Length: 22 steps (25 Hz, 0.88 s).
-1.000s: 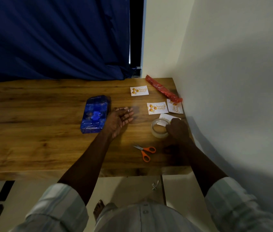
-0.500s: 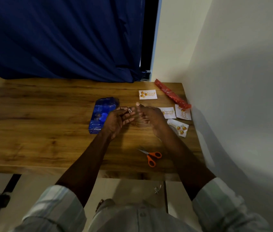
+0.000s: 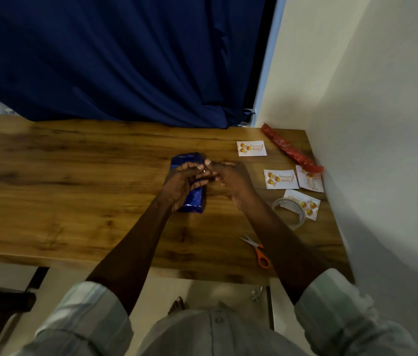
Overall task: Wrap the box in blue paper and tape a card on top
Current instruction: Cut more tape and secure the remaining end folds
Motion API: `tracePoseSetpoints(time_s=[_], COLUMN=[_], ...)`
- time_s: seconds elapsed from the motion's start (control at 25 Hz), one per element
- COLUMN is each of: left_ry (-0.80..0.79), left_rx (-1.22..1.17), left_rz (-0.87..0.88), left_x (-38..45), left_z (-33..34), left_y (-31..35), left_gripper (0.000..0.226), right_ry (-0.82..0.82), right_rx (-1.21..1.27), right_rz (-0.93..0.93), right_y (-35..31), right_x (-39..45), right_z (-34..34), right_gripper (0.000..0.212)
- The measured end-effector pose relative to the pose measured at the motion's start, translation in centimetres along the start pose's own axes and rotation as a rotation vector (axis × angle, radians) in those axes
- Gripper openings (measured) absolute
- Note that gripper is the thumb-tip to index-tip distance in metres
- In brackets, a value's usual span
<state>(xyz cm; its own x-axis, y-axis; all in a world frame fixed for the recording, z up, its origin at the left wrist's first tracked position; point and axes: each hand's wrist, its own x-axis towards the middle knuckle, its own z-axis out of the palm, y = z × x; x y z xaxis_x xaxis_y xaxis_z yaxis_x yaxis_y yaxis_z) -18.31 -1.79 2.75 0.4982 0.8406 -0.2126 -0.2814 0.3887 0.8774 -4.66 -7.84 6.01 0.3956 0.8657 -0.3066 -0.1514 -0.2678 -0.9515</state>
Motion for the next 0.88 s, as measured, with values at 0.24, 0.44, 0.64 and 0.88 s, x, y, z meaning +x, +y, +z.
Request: tracePoseSetpoints(time_s=[0.24,0.44,0.64,0.88], left_ry=[0.027,0.099,0.215,0.338], left_rx=[0.013,0.059,-0.027,0.796], left_rz=[-0.015,-0.022,-0.054,0.214], left_x=[1.2,2.3,3.2,4.6], left_z=[-2.7,-4.3,-6.0,-9.4], left_y=[1.7,2.6,4.1,5.2], left_gripper=[0.009,0.014,0.013,0.007], right_ry=[-0.028,0.041,0.224,0.067], right_rx=[0.003,-0.018,-0.274,-0.219], right_rz=[0.049,0.013,-0.201,-0.238], right_y=[-0.6,0.0,-0.2,-4.5], right_x=[1.0,2.6,2.6,2.1], right_z=[3.3,5.9,8.1,9.1], right_gripper=[0.024,0.006,0.009,0.006])
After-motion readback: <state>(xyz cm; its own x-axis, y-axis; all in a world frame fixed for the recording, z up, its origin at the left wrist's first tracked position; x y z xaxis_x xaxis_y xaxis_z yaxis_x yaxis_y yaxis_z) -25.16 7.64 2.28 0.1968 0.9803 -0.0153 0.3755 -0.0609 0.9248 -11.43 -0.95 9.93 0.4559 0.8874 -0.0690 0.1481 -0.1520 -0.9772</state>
